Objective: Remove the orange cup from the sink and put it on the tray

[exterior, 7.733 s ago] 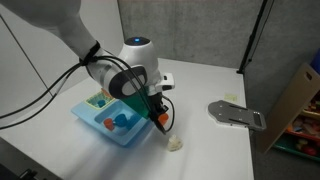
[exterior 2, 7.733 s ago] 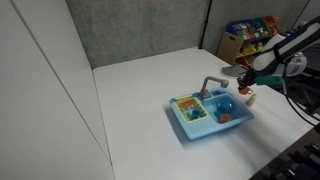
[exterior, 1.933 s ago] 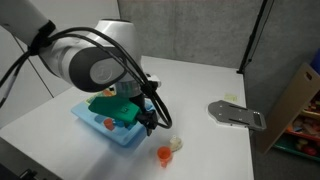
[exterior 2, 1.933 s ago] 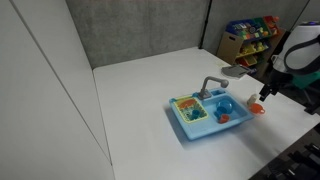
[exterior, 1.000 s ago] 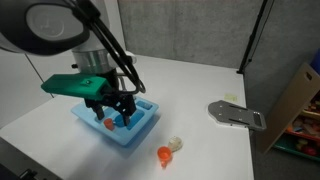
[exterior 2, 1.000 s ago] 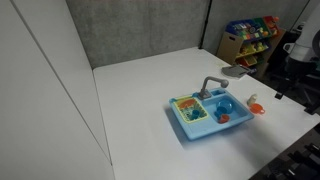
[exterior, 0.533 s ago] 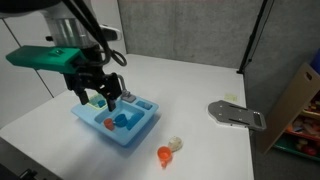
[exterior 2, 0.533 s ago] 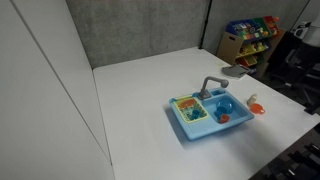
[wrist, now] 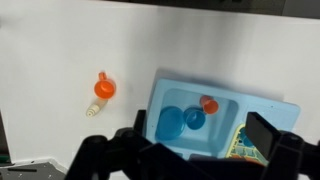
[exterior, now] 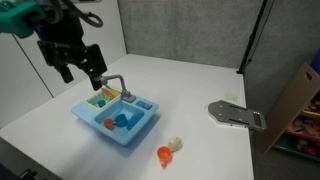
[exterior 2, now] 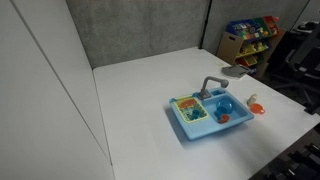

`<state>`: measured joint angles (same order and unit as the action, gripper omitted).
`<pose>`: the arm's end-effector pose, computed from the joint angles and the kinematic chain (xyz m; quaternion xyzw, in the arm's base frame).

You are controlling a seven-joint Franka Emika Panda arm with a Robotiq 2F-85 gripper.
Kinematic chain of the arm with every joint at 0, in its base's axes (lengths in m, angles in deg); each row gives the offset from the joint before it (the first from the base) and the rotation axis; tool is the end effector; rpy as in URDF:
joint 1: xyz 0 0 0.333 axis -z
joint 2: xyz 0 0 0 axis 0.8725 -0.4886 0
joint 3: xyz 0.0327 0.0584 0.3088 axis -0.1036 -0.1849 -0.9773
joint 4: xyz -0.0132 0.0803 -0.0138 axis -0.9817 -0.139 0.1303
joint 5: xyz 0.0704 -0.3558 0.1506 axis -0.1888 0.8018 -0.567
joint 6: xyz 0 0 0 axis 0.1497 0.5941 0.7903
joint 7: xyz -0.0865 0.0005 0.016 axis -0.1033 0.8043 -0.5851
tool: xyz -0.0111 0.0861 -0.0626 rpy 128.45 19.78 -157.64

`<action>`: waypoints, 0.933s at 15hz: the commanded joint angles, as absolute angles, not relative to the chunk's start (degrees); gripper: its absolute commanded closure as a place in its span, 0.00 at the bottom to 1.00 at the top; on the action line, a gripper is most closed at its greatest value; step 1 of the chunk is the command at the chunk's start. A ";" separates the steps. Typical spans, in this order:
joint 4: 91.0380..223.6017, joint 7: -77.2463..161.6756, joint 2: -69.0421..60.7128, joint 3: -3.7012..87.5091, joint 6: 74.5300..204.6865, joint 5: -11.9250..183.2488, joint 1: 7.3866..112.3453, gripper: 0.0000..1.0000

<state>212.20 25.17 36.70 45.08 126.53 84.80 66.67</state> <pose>0.3866 -0.0907 0.4049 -0.9998 -0.0103 0.0108 0.0131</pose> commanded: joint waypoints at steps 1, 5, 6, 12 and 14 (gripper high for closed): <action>213.61 23.92 42.38 46.22 124.75 83.45 66.11 0.00; 213.99 23.77 46.55 46.57 122.62 83.51 66.17 0.00; 214.15 23.78 47.63 46.67 121.98 83.55 66.19 0.00; 214.67 25.64 52.63 46.71 118.20 82.83 66.29 0.00; 214.85 25.65 53.65 46.76 118.04 82.63 66.23 0.00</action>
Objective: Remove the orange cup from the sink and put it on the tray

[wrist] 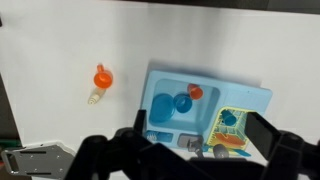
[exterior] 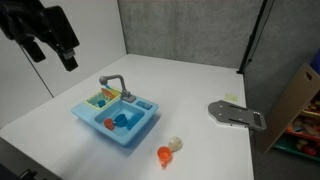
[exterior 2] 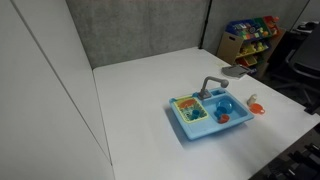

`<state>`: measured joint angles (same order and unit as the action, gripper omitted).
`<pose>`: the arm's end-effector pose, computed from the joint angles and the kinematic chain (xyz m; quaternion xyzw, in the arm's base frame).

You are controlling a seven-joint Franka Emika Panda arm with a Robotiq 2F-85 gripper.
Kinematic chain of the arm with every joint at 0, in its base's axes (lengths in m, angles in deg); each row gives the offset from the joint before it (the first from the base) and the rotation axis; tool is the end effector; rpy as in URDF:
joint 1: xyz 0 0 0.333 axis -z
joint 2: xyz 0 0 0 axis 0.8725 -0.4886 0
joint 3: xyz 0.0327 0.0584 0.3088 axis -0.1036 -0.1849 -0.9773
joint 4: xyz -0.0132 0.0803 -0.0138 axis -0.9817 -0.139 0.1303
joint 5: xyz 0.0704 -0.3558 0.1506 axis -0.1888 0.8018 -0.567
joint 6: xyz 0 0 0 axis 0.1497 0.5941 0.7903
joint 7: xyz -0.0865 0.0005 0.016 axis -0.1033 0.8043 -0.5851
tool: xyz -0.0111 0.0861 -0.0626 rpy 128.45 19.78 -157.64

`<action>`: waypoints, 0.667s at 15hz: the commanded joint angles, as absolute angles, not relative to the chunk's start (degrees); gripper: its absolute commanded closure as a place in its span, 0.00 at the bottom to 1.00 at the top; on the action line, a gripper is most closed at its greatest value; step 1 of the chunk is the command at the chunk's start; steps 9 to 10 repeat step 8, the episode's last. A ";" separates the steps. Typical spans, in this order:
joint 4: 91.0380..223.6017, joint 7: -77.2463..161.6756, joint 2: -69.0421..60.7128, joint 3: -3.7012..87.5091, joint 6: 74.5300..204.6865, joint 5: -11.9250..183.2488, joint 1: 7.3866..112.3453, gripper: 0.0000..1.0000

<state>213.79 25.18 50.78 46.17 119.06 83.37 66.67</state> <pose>0.3406 -0.0881 0.4712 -0.9988 -0.0014 -0.0370 0.0323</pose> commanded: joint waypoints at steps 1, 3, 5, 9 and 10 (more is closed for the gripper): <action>213.78 25.42 51.35 46.54 118.76 83.56 66.25 0.00; 214.10 25.43 52.18 46.56 118.70 83.55 66.24 0.00; 214.35 25.44 52.47 46.57 118.70 83.55 66.23 0.00; 214.46 25.44 52.48 46.57 118.70 83.55 66.24 0.00; 214.46 25.44 52.48 46.57 118.70 83.55 66.24 0.00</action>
